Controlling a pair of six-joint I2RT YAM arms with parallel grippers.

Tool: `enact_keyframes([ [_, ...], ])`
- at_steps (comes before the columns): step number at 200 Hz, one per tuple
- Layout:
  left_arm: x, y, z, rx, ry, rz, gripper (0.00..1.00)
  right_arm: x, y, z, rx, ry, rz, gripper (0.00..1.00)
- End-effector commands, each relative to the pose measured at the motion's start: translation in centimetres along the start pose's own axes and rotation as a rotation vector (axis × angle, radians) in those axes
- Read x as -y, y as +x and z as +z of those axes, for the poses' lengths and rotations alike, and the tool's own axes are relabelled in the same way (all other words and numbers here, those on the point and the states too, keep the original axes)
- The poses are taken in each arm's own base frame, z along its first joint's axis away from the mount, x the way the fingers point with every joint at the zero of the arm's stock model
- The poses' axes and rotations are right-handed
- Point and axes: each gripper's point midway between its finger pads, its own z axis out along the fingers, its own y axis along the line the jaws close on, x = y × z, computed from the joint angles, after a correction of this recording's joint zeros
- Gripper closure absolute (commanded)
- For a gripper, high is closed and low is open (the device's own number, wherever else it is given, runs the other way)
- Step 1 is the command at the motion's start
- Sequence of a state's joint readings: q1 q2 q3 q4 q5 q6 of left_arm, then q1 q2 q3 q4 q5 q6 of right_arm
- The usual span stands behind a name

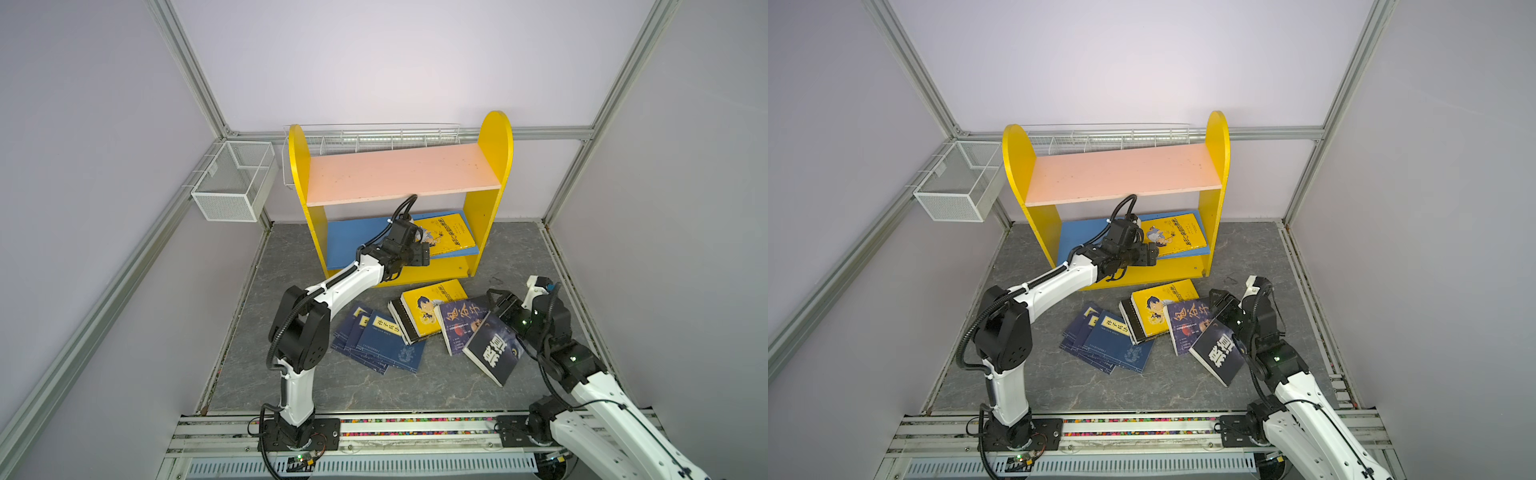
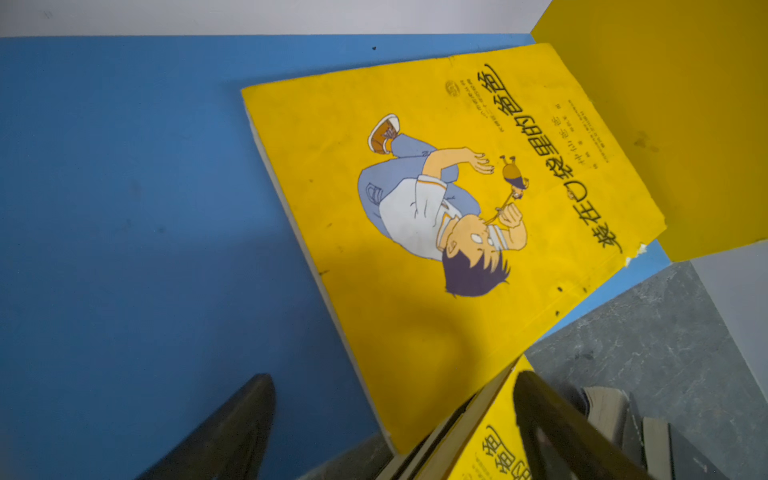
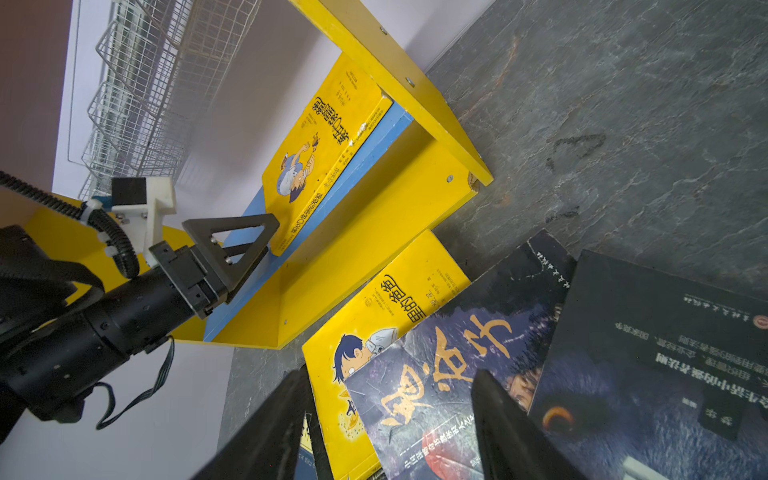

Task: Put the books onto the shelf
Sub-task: 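Set the yellow book on the blue shelf with the left gripper while the right withdraws, then open the left gripper and draw back while the right gripper reaches the dark wolf-eyes book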

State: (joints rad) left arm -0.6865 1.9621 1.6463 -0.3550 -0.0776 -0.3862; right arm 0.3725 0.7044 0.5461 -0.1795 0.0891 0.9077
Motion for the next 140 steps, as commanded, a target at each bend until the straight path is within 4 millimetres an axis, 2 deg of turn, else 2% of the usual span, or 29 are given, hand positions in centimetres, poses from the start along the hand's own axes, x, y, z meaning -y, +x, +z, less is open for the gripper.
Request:
enact_keyframes([
  [1,0.0,0.1,1.4,-0.039,0.008,0.017,0.16,-0.4,-0.4,-0.2,0.004,-0.006,-0.011,0.34],
  [28,0.2,0.1,2.6,-0.06,0.008,0.012,0.22,-0.4,-0.5,-0.4,0.007,-0.004,-0.017,0.34],
  [82,0.0,-1.9,4.0,-0.016,0.0,0.023,0.22,-0.3,-0.4,-0.5,0.004,-0.001,-0.025,0.34],
  [104,0.6,-2.6,4.2,-0.002,0.022,0.034,0.21,-0.1,-0.2,-0.4,0.001,0.003,-0.025,0.34],
  [124,0.9,-2.9,3.8,0.012,0.038,0.026,0.17,0.7,-0.2,-0.5,0.006,0.039,-0.014,0.34],
  [140,1.0,-3.4,2.6,0.05,0.04,0.01,0.1,2.8,-0.2,-1.0,0.027,0.134,0.019,0.33],
])
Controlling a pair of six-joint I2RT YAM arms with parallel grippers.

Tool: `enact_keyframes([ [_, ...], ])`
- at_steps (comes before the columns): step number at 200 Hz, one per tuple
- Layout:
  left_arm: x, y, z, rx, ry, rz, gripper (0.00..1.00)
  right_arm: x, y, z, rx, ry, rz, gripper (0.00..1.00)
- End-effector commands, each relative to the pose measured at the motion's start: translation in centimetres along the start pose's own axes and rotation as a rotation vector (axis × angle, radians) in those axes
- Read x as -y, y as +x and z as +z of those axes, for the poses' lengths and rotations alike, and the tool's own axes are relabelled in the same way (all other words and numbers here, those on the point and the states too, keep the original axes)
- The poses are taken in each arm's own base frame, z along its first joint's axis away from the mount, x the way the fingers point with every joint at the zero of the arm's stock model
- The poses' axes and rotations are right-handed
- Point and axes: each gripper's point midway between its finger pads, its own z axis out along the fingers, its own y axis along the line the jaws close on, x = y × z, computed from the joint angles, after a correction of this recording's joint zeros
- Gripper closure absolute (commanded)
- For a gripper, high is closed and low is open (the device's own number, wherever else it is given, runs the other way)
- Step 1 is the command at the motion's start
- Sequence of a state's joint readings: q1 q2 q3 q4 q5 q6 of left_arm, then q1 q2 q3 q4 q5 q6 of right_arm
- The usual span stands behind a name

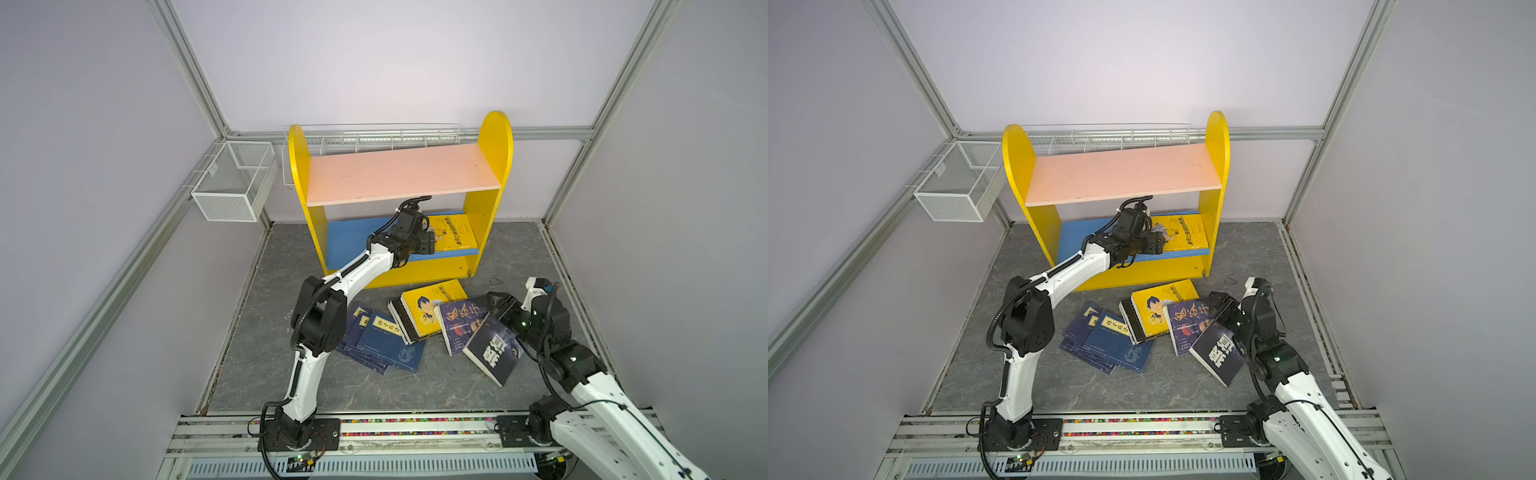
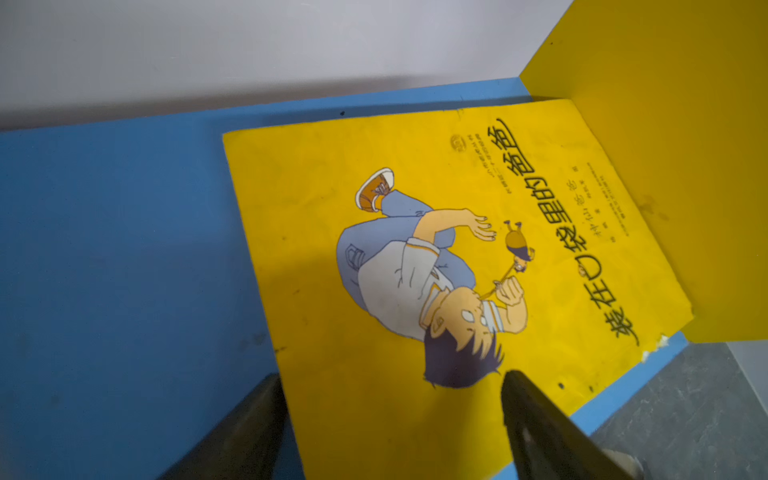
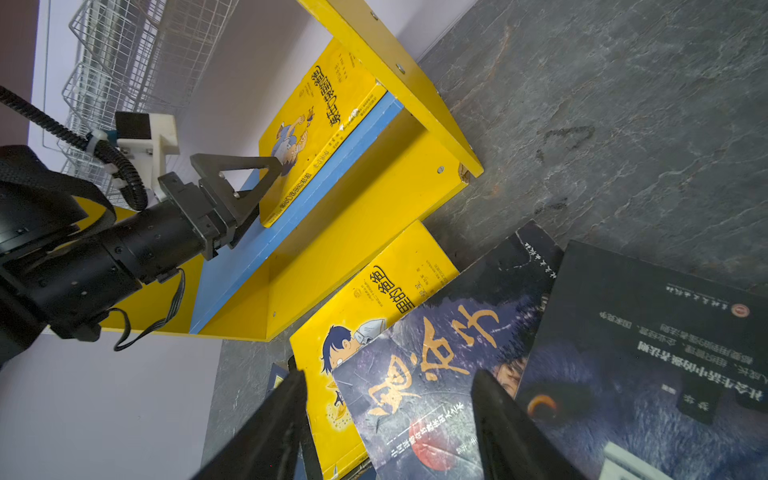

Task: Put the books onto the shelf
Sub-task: 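Open the left gripper and draw back while the right gripper reaches the dark wolf-eyes book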

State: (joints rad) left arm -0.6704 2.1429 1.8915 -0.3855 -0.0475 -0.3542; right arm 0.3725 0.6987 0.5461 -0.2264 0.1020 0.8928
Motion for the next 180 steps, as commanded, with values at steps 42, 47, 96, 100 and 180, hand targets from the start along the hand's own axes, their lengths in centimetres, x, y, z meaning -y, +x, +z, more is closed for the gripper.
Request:
enact_keyframes([
  [42,-0.4,-2.3,-7.2,0.185,-0.036,-0.043,0.0,9.9,1.1,-3.1,0.036,0.44,0.159,0.17],
  [47,-0.4,-2.2,-7.8,0.194,-0.04,-0.042,0.0,11.1,1.6,-3.5,0.025,0.494,0.184,0.14],
  [96,5.4,4.0,-11.1,0.118,0.057,0.077,0.0,16.5,6.5,-3.7,-0.123,0.627,0.364,0.07],
  [100,6.4,4.8,-11.1,0.097,0.081,0.102,0.0,16.6,6.8,-3.5,-0.131,0.619,0.378,0.07],
  [180,16.6,20.4,-6.9,-0.244,0.354,0.414,0.1,17.0,10.5,-1.6,-0.284,0.507,0.46,0.09],
])
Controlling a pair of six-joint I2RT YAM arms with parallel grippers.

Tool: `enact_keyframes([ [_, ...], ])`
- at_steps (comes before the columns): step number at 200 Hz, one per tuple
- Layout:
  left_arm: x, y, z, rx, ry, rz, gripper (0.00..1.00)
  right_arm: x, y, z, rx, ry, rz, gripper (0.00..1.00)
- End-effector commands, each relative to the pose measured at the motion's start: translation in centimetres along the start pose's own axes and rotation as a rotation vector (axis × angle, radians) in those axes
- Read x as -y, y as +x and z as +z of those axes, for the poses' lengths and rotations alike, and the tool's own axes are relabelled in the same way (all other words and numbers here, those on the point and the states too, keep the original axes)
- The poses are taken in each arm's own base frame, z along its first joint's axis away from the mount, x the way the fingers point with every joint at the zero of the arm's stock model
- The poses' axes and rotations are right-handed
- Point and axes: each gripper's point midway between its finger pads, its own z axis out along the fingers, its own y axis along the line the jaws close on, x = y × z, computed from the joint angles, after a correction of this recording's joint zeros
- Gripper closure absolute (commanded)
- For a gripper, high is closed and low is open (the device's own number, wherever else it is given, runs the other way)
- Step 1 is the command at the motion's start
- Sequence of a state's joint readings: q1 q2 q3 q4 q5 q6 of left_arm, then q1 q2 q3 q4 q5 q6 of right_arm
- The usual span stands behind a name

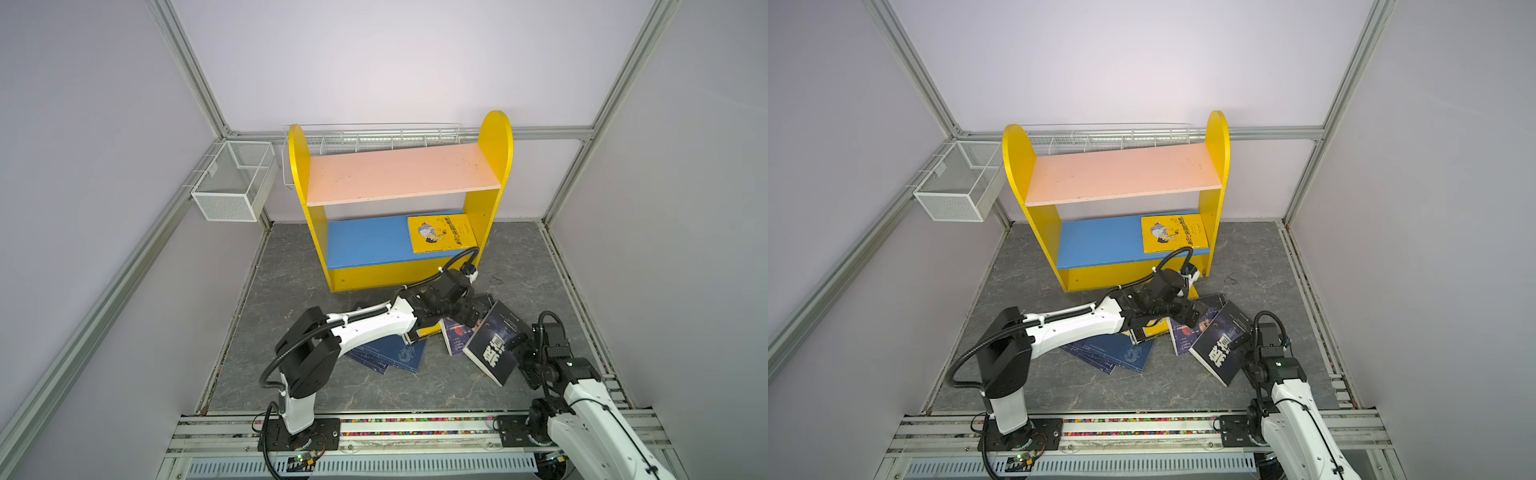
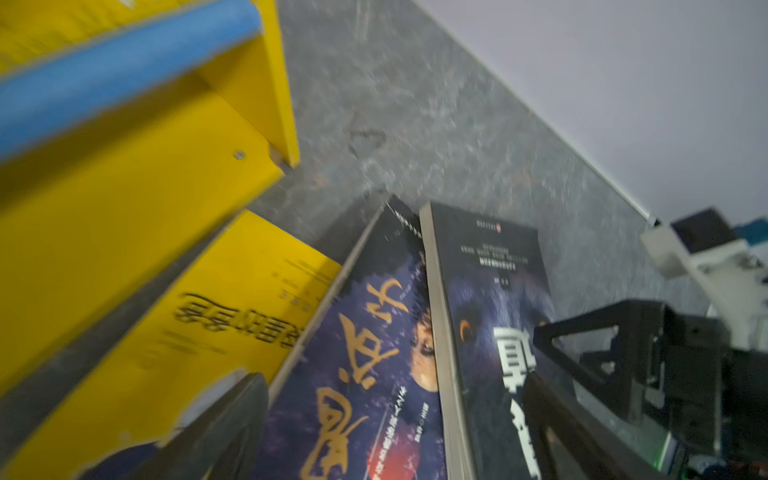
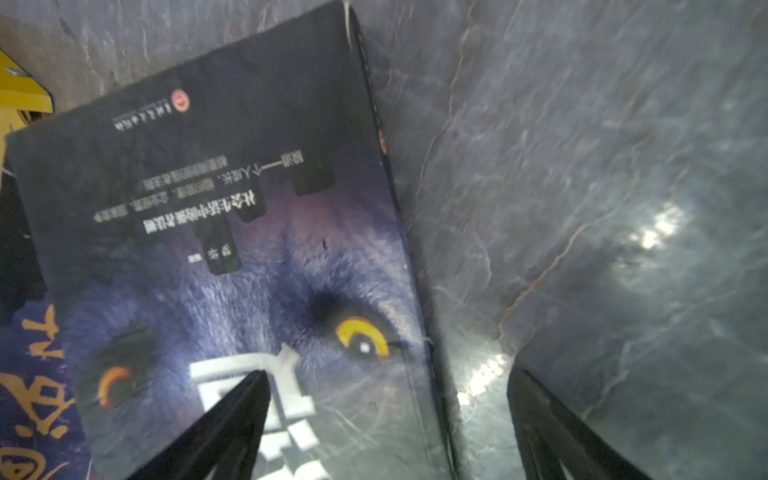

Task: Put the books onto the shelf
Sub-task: 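Open the left gripper and draw back while the right gripper reaches the dark wolf-eyes book, then lift the dark book upright with the right gripper while the left gripper grasps it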

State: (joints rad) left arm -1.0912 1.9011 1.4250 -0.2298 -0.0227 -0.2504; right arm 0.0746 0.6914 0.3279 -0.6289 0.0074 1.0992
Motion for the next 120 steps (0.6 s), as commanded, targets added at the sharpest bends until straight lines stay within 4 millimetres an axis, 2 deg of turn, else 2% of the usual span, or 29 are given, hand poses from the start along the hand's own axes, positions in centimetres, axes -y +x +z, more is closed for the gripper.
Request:
enact_keyframes([
  [1,0.5,2.0,1.9,-0.072,0.05,0.039,0.11,-0.5,1.4,1.0,-0.082,-0.064,0.016,0.09],
  [23,0.2,3.5,3.7,-0.113,0.043,0.028,0.18,-2.0,1.7,1.6,-0.114,-0.142,0.001,0.09],
  [40,-0.3,4.3,4.6,-0.13,0.024,0.008,0.2,-4.0,1.8,1.7,-0.143,-0.222,-0.036,0.1],
  [88,-3.4,6.4,5.6,-0.196,-0.044,-0.133,0.24,-10.9,1.5,0.4,-0.189,-0.448,-0.178,0.16],
  [120,-5.5,7.1,5.6,-0.208,-0.106,-0.165,0.32,-13.2,1.0,-0.6,-0.162,-0.509,-0.232,0.22],
])
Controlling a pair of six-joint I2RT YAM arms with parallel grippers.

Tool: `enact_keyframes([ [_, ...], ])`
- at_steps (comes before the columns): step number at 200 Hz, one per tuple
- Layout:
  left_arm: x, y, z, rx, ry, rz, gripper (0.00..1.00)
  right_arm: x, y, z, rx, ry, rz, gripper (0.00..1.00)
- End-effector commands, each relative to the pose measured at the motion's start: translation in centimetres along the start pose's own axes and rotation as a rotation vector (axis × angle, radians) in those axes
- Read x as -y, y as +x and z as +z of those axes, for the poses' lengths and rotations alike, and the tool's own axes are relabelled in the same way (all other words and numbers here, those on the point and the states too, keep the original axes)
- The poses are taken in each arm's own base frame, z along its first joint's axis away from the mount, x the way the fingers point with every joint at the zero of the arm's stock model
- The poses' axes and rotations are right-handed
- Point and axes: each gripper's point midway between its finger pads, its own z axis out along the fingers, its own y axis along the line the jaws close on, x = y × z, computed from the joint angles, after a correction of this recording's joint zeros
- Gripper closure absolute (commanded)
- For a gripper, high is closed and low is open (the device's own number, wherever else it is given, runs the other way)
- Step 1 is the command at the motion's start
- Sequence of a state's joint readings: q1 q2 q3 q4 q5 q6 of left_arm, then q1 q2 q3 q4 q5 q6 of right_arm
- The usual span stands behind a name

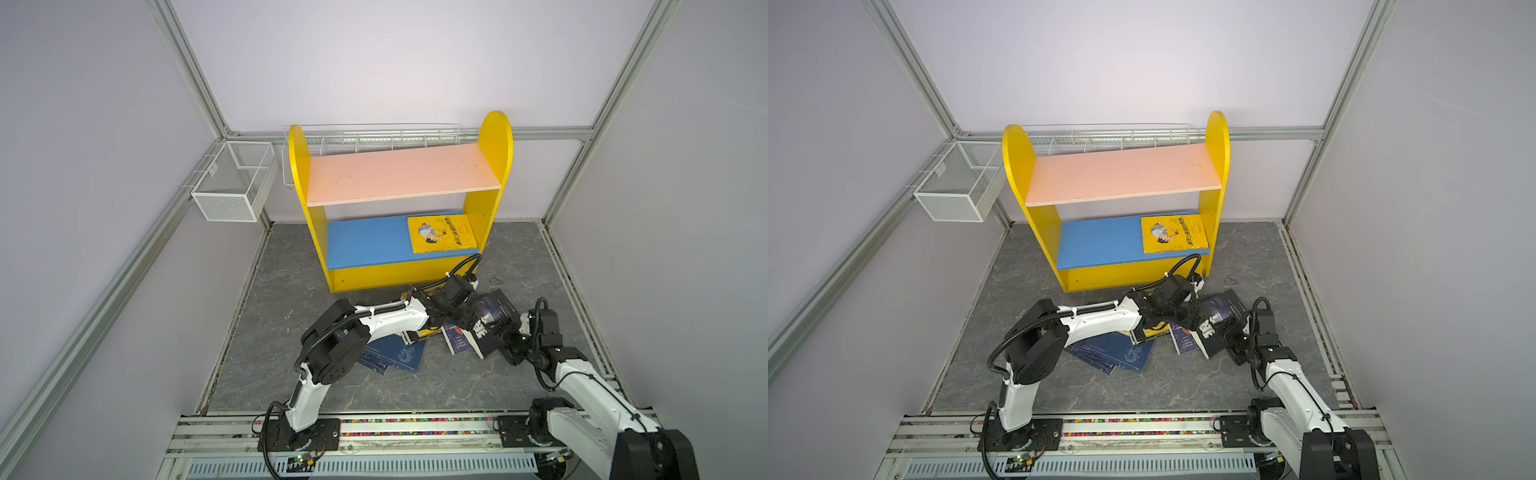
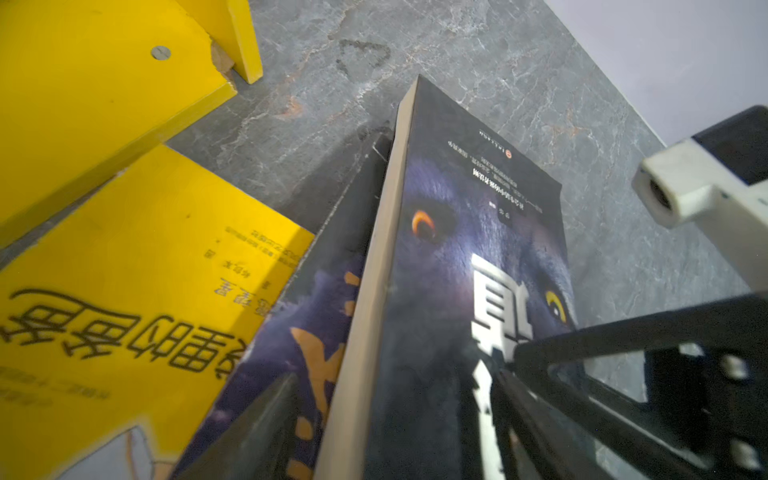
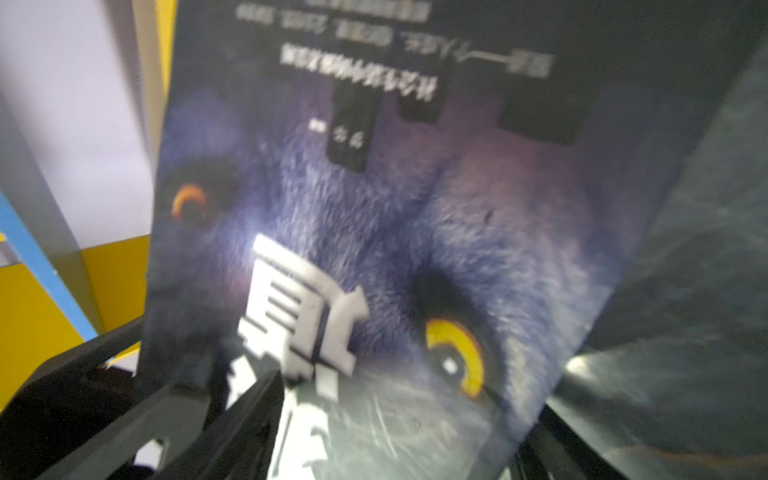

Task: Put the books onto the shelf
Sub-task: 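Lift the dark book upright with the right gripper while the left gripper grasps it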

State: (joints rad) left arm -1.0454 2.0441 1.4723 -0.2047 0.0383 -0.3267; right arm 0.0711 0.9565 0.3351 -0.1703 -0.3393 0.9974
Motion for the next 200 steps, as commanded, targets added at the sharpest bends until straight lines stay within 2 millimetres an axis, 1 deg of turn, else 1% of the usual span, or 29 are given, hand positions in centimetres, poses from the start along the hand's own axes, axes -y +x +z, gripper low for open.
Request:
enact_keyframes([
  [1,-3.9,4.3,1.4,-0.127,-0.115,-0.061,0.32,-4.8,-1.2,-0.8,0.033,-0.154,-0.11,0.22],
  [25,-4.7,5.0,1.6,-0.15,-0.151,-0.057,0.38,-5.3,-1.5,-1.3,0.063,-0.17,-0.123,0.31],
  [52,-4.8,5.9,1.9,-0.171,-0.151,-0.058,0.4,-5.3,-1.6,-1.4,0.086,-0.188,-0.117,0.36],
  [71,-4.8,6.2,2.1,-0.179,-0.146,-0.059,0.43,-5.3,-1.8,-1.4,0.105,-0.201,-0.096,0.46],
  [109,-4.3,6.1,2.0,-0.165,-0.113,-0.059,0.43,-5.6,-2.2,-1.3,0.134,-0.232,-0.088,0.6],
  [138,-3.8,6.0,2.1,-0.15,-0.059,-0.078,0.43,-6.4,-2.0,-1.1,0.14,-0.276,-0.096,0.7],
  [157,-4.1,5.4,1.8,-0.12,-0.023,-0.138,0.44,-7.3,-1.7,-1.1,0.137,-0.303,-0.12,0.81],
  [173,-5.1,4.2,1.1,-0.077,0.0,-0.206,0.44,-8.0,-1.7,-1.6,0.145,-0.321,-0.138,0.88],
  [184,-5.7,2.9,-0.1,-0.032,0.019,-0.249,0.42,-8.5,-1.8,-2.2,0.16,-0.335,-0.152,0.91],
  [200,-6.5,0.5,-2.6,0.051,0.038,-0.296,0.33,-9.5,-2.1,-3.6,0.191,-0.365,-0.172,0.93],
])
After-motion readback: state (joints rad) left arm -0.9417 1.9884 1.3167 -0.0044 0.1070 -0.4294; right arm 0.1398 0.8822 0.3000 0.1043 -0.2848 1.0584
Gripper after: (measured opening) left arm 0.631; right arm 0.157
